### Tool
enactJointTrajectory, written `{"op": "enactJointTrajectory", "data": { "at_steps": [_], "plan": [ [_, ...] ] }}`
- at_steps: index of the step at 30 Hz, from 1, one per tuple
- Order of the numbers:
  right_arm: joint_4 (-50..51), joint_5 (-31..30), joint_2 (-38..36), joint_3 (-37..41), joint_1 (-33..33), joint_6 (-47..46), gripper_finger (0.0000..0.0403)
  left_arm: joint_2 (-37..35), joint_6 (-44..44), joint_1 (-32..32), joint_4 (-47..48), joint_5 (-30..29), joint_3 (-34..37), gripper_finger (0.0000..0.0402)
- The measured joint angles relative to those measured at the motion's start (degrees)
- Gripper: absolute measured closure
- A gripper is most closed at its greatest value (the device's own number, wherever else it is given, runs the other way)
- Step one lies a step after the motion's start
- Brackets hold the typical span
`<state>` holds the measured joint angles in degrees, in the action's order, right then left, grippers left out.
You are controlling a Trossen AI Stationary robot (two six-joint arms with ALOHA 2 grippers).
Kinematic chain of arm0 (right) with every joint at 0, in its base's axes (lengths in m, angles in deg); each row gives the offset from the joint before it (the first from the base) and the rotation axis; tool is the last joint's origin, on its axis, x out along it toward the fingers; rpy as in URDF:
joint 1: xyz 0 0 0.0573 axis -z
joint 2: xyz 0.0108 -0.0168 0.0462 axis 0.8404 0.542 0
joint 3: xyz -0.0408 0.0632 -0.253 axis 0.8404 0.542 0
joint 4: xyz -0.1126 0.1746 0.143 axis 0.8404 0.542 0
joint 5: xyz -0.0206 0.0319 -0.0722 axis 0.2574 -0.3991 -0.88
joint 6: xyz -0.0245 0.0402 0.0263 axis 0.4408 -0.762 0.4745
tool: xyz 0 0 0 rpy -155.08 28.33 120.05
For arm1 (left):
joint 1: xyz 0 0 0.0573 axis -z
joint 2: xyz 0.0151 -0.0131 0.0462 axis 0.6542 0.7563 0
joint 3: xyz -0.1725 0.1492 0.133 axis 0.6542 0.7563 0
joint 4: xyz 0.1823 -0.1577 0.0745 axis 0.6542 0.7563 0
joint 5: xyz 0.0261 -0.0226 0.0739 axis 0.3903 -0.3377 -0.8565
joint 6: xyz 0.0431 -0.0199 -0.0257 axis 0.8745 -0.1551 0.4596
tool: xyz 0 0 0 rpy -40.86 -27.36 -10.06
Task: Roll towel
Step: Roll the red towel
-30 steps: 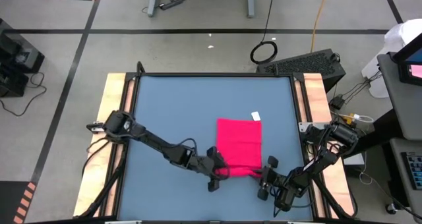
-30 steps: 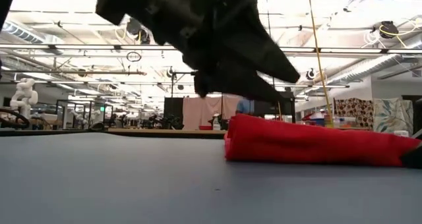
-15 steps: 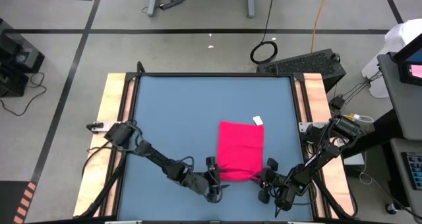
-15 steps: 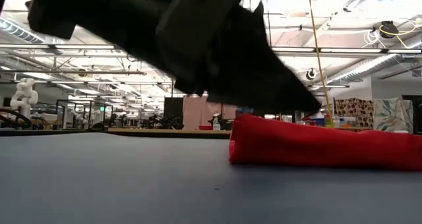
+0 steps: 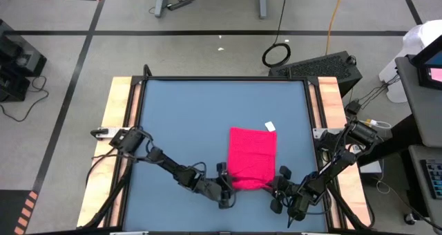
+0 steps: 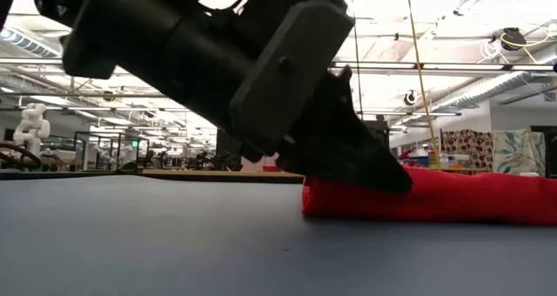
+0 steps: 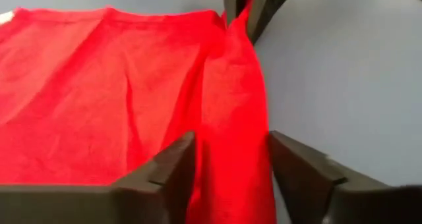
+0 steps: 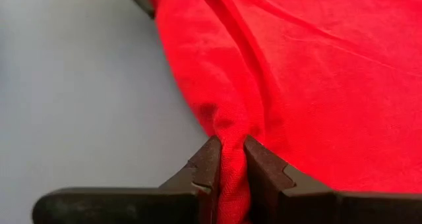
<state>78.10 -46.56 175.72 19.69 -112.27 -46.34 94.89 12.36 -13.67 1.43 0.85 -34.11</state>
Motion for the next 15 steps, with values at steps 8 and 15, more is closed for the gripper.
{"op": "enactJointTrajectory", "data": {
  "at_steps": [8,15],
  "plan": [
    [0.1,1.5,-1.0,0.0,0.0,3.4,0.0345,-0.1,-9.8,-3.2,5.8,7.3,-0.1,0.038],
    [2.1,2.2,-8.1,0.0,-2.3,24.5,0.0261,-0.6,-22.3,-5.4,5.5,18.3,-0.1,0.0366]
  ]
}}
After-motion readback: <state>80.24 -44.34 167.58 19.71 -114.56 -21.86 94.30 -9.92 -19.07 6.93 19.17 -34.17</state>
